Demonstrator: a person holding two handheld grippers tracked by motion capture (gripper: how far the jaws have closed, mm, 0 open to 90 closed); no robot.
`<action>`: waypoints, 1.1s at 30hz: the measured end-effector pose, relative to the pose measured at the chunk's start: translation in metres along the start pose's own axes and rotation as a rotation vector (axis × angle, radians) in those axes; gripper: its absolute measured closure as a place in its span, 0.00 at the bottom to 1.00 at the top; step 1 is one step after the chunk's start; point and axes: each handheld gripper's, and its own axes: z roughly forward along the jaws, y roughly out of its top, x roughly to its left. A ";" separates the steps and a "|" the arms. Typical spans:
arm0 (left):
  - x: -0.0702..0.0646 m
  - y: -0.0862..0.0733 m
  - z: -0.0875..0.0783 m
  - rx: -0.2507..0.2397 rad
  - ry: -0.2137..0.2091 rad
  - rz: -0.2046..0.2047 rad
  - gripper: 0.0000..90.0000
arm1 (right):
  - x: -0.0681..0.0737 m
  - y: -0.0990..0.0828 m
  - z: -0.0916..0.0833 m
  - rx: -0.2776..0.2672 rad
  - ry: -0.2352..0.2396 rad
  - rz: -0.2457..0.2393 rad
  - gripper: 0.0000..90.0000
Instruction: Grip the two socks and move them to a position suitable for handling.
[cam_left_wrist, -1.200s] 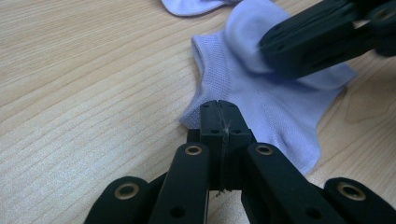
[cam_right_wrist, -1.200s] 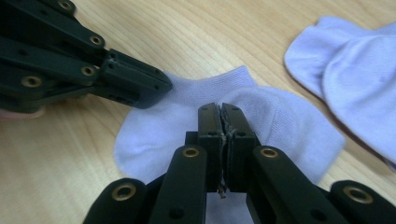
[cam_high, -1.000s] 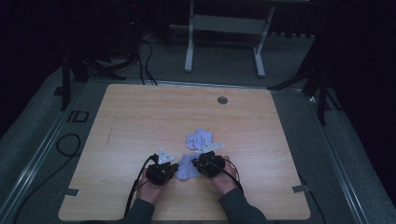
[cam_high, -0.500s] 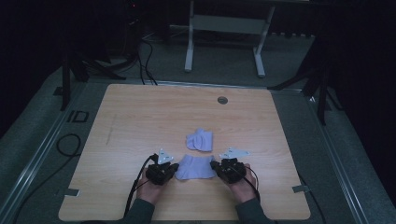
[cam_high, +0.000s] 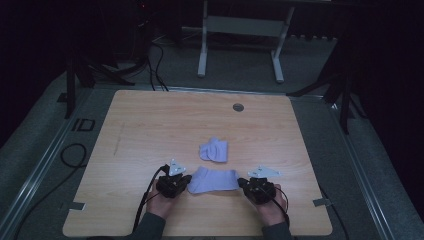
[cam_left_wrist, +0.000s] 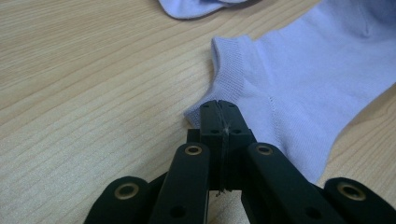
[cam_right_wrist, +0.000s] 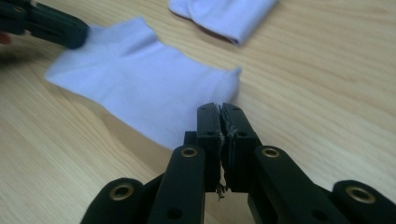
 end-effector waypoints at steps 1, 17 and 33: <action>0.000 0.000 0.000 0.000 -0.001 -0.001 1.00 | -0.001 -0.002 0.000 0.005 -0.011 0.005 0.96; 0.001 0.000 0.000 -0.002 -0.009 -0.003 1.00 | -0.003 0.012 -0.006 -0.023 -0.054 -0.021 0.91; 0.001 -0.001 0.000 -0.006 -0.010 -0.013 1.00 | 0.009 0.067 -0.005 -0.021 0.001 -0.128 0.79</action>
